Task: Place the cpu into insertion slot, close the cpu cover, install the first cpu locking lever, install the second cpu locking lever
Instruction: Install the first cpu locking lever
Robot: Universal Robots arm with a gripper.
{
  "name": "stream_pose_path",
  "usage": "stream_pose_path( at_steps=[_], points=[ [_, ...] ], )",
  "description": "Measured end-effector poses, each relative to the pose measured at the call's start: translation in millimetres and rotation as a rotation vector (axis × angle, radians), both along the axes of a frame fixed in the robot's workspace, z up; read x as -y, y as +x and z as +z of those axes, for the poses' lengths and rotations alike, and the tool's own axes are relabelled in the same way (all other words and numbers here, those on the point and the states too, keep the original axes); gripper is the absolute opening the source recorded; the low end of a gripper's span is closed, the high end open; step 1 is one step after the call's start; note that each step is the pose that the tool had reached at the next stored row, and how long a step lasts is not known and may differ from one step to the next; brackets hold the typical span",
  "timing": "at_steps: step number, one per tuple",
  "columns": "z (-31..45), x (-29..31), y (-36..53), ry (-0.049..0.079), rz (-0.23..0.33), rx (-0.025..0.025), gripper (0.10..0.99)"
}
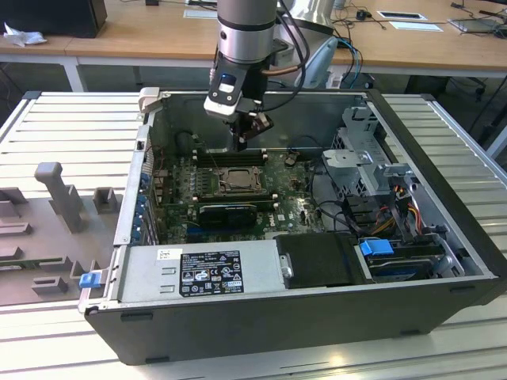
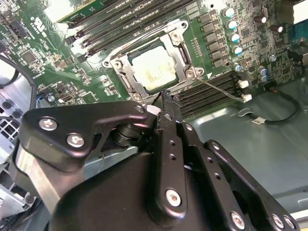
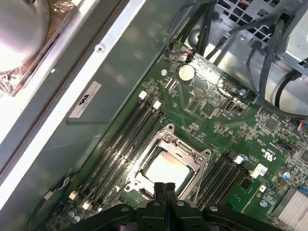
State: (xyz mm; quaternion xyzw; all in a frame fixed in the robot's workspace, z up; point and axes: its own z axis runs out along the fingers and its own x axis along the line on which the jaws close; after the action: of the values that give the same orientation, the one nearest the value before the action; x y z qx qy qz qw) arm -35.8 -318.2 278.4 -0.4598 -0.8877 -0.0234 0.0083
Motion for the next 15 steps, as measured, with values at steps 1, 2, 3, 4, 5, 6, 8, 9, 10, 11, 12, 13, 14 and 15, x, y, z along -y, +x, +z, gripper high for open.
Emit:
stream_pose_path(
  at_steps=[1, 2, 3, 4, 5, 6, 8, 9, 10, 11, 12, 13, 14, 15],
  points=[
    [0.0, 0.0, 0.0, 0.0, 0.009, 0.0, 0.106],
    [0.0, 0.0, 0.0, 0.0, 0.021, -0.0001, 0.106],
    [0.0, 0.0, 0.0, 0.0, 0.031, 0.0, 0.106],
    [0.0, 0.0, 0.0, 0.0, 0.036, 0.0, 0.106],
    [0.0, 0.0, 0.0, 0.0, 0.041, 0.0, 0.106],
    [0.0, 0.0, 0.0, 0.0, 0.049, 0.0, 0.106],
    [0.0, 0.0, 0.0, 0.0, 0.061, 0.0, 0.106],
    [0.0, 0.0, 0.0, 0.0, 0.065, 0.0, 0.106],
    [0.0, 0.0, 0.0, 0.0, 0.069, -0.0001, 0.106],
    [0.0, 0.0, 0.0, 0.0, 0.074, 0.0, 0.106],
    [0.0, 0.0, 0.0, 0.0, 0.079, 0.0, 0.106],
    [0.0, 0.0, 0.0, 0.0, 0.092, 0.0, 0.106],
    [0.0, 0.0, 0.0, 0.0, 0.099, 0.0, 0.106],
    [0.0, 0.0, 0.0, 0.0, 0.104, 0.0, 0.106]
  ],
)
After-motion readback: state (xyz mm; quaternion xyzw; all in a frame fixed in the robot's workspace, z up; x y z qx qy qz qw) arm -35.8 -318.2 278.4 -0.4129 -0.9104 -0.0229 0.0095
